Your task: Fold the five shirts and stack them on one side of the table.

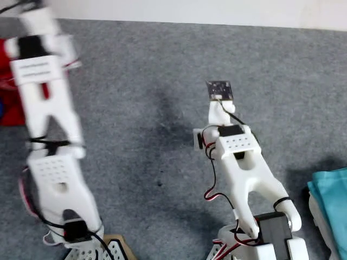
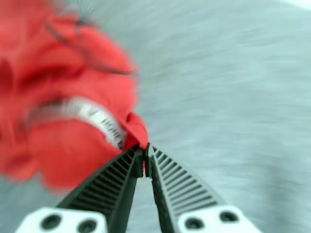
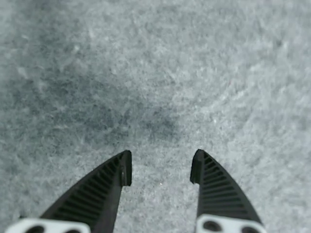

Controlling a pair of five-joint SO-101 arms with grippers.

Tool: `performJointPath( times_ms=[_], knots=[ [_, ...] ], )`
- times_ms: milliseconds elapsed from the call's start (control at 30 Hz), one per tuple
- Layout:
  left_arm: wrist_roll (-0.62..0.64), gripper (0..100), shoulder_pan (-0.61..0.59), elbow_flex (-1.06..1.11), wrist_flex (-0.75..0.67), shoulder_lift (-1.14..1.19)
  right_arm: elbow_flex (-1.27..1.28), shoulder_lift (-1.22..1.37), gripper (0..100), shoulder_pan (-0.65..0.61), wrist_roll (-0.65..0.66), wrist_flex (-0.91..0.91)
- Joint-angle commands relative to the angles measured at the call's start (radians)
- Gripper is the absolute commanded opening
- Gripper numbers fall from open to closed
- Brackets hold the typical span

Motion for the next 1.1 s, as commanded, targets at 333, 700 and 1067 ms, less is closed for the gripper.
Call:
performJointPath(
  times_ms=[333,700,1067],
  knots=[
    [0.107,1,0.332,-0.512,-0.196,-0.127,0.002,-0.022,20.6,-0.008,-0.032,-0.027],
    [0.006,1,-0.004,-0.429,0.146,-0.163,-0.001,-0.022,20.6,-0.012,-0.034,-0.028],
    [-0.005,1,-0.239,-0.104,0.149,-0.163,-0.05,-0.021,20.9,-0.248,-0.034,-0.162]
  ],
)
